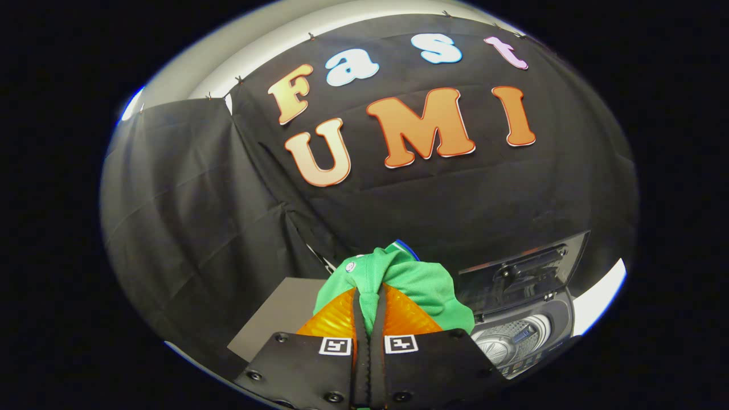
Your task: Put the clothes into the washing machine and then close the washing machine lid.
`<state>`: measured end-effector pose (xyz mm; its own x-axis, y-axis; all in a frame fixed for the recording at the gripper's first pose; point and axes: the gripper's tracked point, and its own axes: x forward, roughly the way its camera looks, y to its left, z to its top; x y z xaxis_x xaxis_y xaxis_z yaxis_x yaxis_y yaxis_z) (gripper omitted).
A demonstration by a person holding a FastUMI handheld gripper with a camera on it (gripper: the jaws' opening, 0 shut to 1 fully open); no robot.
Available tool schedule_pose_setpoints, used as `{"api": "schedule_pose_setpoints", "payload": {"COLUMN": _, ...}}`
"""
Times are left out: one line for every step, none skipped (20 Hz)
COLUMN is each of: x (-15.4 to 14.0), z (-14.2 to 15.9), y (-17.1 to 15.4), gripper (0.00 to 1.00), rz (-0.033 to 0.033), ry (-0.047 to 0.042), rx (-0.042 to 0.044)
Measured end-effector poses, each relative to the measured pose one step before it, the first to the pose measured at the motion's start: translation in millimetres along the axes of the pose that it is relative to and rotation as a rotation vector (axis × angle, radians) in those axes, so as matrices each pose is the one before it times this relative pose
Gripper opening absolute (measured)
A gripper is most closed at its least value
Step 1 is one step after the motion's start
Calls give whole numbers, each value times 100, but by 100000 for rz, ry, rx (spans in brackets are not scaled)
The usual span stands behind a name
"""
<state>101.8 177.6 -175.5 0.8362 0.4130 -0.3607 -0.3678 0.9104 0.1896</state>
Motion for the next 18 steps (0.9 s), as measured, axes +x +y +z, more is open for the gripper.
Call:
{"api": "schedule_pose_setpoints", "payload": {"x": -334, "z": 1054, "y": -1238, "gripper": 8, "rz": -305, "ry": -1744, "rx": 589}}
{"api": "schedule_pose_setpoints", "payload": {"x": -508, "z": 960, "y": -1270, "gripper": 8, "rz": -290, "ry": -1037, "rx": 437}}
{"api": "schedule_pose_setpoints", "payload": {"x": -430, "z": 1033, "y": -1284, "gripper": 8, "rz": -893, "ry": -1854, "rx": 654}}
{"api": "schedule_pose_setpoints", "payload": {"x": -460, "z": 868, "y": -1496, "gripper": 8, "rz": -1064, "ry": -1044, "rx": 149}}
{"api": "schedule_pose_setpoints", "payload": {"x": -678, "z": 595, "y": -1599, "gripper": 8, "rz": -1358, "ry": -895, "rx": 15}}
{"api": "schedule_pose_setpoints", "payload": {"x": -386, "z": 513, "y": -1723, "gripper": 8, "rz": -1732, "ry": -994, "rx": 210}}
{"api": "schedule_pose_setpoints", "payload": {"x": -434, "z": 676, "y": -2149, "gripper": 8, "rz": -1644, "ry": -551, "rx": 308}}
{"api": "schedule_pose_setpoints", "payload": {"x": -523, "z": 392, "y": -1629, "gripper": 8, "rz": -1435, "ry": -223, "rx": 379}}
{"api": "schedule_pose_setpoints", "payload": {"x": -337, "z": 358, "y": -1682, "gripper": 8, "rz": -1606, "ry": -321, "rx": 608}}
{"api": "schedule_pose_setpoints", "payload": {"x": -268, "z": 166, "y": -1720, "gripper": 8, "rz": -1543, "ry": -187, "rx": 317}}
{"api": "schedule_pose_setpoints", "payload": {"x": -118, "z": 83, "y": -1567, "gripper": 8, "rz": -1433, "ry": 152, "rx": 301}}
{"api": "schedule_pose_setpoints", "payload": {"x": -192, "z": -79, "y": -1437, "gripper": 8, "rz": -1029, "ry": 257, "rx": 264}}
{"api": "schedule_pose_setpoints", "payload": {"x": -292, "z": -62, "y": -1240, "gripper": 8, "rz": -635, "ry": 238, "rx": 123}}
{"api": "schedule_pose_setpoints", "payload": {"x": 94, "z": -227, "y": -1184, "gripper": 8, "rz": -761, "ry": 445, "rx": -50}}
{"api": "schedule_pose_setpoints", "payload": {"x": -29, "z": -343, "y": -1250, "gripper": 8, "rz": -781, "ry": 839, "rx": -349}}
{"api": "schedule_pose_setpoints", "payload": {"x": 103, "z": -540, "y": -1291, "gripper": 8, "rz": -843, "ry": 1012, "rx": -296}}
{"api": "schedule_pose_setpoints", "payload": {"x": 150, "z": -398, "y": -1167, "gripper": 8, "rz": -755, "ry": 1303, "rx": -118}}
{"api": "schedule_pose_setpoints", "payload": {"x": 76, "z": -639, "y": -1174, "gripper": 8, "rz": -634, "ry": 1377, "rx": 242}}
